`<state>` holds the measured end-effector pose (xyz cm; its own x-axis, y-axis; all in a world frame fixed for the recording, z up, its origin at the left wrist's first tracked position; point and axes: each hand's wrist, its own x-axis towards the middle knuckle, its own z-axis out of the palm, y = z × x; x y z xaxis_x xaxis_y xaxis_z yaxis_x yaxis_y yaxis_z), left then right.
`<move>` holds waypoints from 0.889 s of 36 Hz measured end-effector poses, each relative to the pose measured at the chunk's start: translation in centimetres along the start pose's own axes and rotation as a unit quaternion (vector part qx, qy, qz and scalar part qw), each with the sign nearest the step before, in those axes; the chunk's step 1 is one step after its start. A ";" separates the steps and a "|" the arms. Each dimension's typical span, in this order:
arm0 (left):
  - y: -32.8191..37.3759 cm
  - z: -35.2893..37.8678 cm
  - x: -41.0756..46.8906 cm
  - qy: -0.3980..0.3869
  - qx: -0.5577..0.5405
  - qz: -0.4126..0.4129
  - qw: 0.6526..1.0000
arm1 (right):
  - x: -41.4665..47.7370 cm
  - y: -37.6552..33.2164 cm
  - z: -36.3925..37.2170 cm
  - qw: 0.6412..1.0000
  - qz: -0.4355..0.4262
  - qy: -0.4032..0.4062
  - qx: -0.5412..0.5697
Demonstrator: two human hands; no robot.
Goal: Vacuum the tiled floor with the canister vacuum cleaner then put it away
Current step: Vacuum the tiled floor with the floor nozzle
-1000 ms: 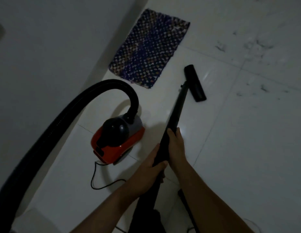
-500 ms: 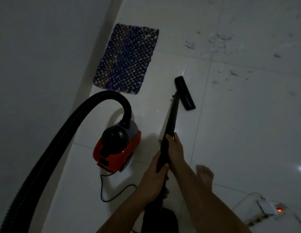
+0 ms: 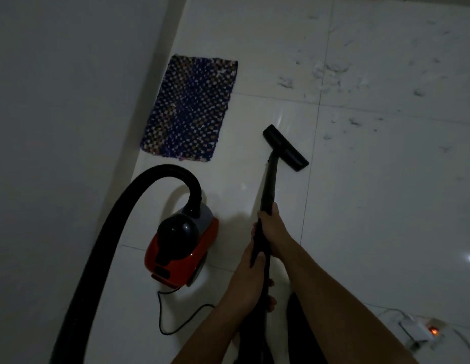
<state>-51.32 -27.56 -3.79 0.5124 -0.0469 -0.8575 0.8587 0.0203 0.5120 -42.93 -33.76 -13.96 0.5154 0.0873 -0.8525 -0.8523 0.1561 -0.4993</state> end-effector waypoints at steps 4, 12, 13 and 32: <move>1.7 1.3 2.0 0.004 -0.044 0.006 0.999 | 2.0 -3.0 -0.9 0.996 0.012 -0.017 -0.081; 5.8 4.8 5.6 0.023 -0.167 0.005 0.986 | 5.7 -7.9 -4.0 0.997 0.034 -0.074 -0.002; 6.3 5.1 6.2 0.025 -0.176 0.004 0.984 | 6.2 -8.3 -4.3 0.995 0.037 -0.085 0.026; 17.1 8.5 13.6 -0.003 -0.220 -0.060 0.974 | 13.2 -19.4 -5.8 0.990 0.019 -0.053 -0.129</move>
<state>-29.75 -36.38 -6.30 0.4088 -0.0810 -0.9090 0.8328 0.4404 0.3353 -20.15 -41.30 -16.43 0.4766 0.1940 -0.8575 -0.8589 -0.1053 -0.5012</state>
